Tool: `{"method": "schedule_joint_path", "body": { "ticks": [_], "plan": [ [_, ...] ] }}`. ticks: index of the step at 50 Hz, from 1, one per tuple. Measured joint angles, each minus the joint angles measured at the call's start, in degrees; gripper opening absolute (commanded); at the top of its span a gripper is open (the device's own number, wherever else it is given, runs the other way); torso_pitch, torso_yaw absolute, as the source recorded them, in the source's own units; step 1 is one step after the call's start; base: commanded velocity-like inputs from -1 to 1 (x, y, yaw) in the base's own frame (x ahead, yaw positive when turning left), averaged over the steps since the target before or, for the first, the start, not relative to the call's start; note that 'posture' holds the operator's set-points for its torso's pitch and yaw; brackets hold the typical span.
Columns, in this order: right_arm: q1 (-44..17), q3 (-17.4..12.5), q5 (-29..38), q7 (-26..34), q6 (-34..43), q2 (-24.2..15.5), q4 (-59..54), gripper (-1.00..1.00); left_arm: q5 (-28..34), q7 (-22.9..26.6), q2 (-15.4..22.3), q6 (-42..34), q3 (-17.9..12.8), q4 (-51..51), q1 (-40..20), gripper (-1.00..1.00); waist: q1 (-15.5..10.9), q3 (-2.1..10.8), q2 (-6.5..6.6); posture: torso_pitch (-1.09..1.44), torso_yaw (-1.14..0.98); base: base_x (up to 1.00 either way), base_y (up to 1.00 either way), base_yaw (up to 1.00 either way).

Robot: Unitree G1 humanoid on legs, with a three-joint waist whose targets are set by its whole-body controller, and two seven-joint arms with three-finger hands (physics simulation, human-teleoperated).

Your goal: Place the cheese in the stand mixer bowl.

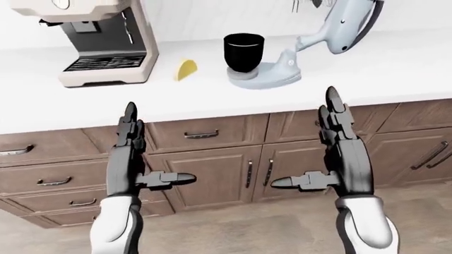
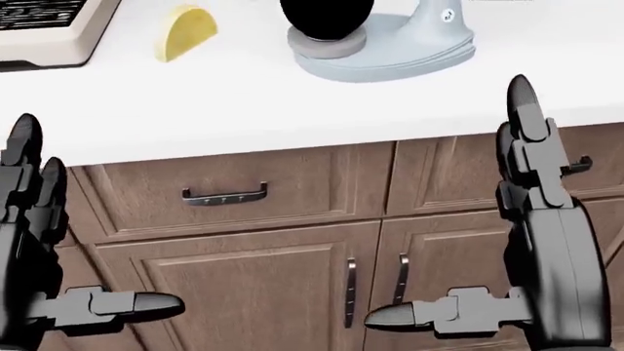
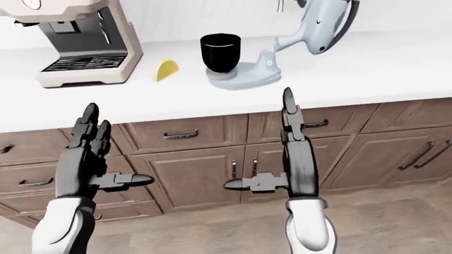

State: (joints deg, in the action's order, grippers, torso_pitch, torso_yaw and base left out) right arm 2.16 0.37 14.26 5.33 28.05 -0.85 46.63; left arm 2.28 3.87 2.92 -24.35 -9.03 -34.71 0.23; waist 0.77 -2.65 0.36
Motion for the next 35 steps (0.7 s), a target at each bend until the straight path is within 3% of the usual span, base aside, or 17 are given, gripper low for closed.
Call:
{"method": "schedule_joint_path", "body": {
  "ticks": [4,5,8,12,18,20,22,26,29,31,33,35],
  "plan": [
    [-0.3,-0.1,-0.1,0.0,-0.4,0.0,0.3,1.00,0.0,-0.1,0.1,0.6,0.0,-0.5,-0.3,1.00,0.2,0.55,3.69,0.00,0.00,0.30,0.00,0.00],
    [-0.3,0.5,-0.1,0.1,-0.3,0.4,-0.3,1.00,0.1,-0.1,0.4,0.7,-0.4,0.0,-0.2,1.00,-0.2,0.38,3.16,0.00,0.00,0.29,0.00,0.00],
    [0.3,1.0,-0.5,0.6,0.4,0.3,-1.2,1.00,0.3,-0.3,0.2,0.0,-1.0,1.4,0.5,1.00,-1.1,-0.02,3.64,0.00,0.00,0.29,0.00,0.00],
    [0.2,-0.2,-0.4,0.4,0.3,0.1,-0.3,1.00,0.2,-0.3,0.2,0.1,-0.9,0.4,0.4,1.00,-1.6,0.47,1.65,0.00,0.00,0.29,0.00,0.00],
    [0.2,-0.1,-0.6,0.2,-0.9,0.1,0.5,1.00,0.2,-0.3,0.0,0.8,-0.7,-0.4,0.3,1.00,-2.1,1.00,-3.07,0.00,0.00,0.30,0.00,0.00],
    [0.5,-0.9,-0.5,0.0,-0.8,-0.1,-0.7,1.00,0.1,0.0,-0.4,0.7,0.3,0.7,0.5,1.00,-1.3,0.23,-2.33,0.00,0.00,0.29,0.00,0.00],
    [1.2,-1.4,-0.5,-0.2,-0.5,0.0,-1.6,1.00,-0.1,0.3,-0.4,0.4,0.7,1.3,0.8,1.00,-0.7,0.10,-2.89,0.00,0.00,0.25,0.00,0.00],
    [1.1,-1.4,-0.8,-0.3,-1.0,0.0,-1.1,1.00,0.0,0.2,-0.2,0.6,-0.1,0.7,0.4,1.00,-0.5,0.64,-1.21,0.00,0.00,0.13,0.00,0.00],
    [1.2,-1.5,-1.0,-0.3,-1.6,0.0,-0.7,1.00,0.2,0.0,-0.2,1.2,0.0,0.2,0.3,1.00,-0.2,0.46,1.19,0.00,0.00,0.11,0.00,0.00],
    [1.1,-1.5,-1.1,-0.4,-1.6,0.0,-0.5,1.00,0.1,0.1,-0.2,1.2,0.1,-0.2,0.4,1.00,-0.2,0.77,3.59,0.00,0.00,0.12,0.00,0.00],
    [1.4,-0.7,-1.2,-0.2,-1.2,0.4,-1.2,1.00,0.2,0.0,0.1,1.0,-0.6,0.8,0.5,1.00,-1.1,0.19,2.87,0.00,0.00,0.11,0.00,0.00],
    [1.6,-0.4,-1.4,0.2,-0.6,0.4,-1.7,1.00,0.4,-0.3,0.0,0.5,-1.1,1.4,1.1,1.00,-1.6,0.50,3.35,0.00,0.00,0.11,0.00,0.00]
  ]
}}
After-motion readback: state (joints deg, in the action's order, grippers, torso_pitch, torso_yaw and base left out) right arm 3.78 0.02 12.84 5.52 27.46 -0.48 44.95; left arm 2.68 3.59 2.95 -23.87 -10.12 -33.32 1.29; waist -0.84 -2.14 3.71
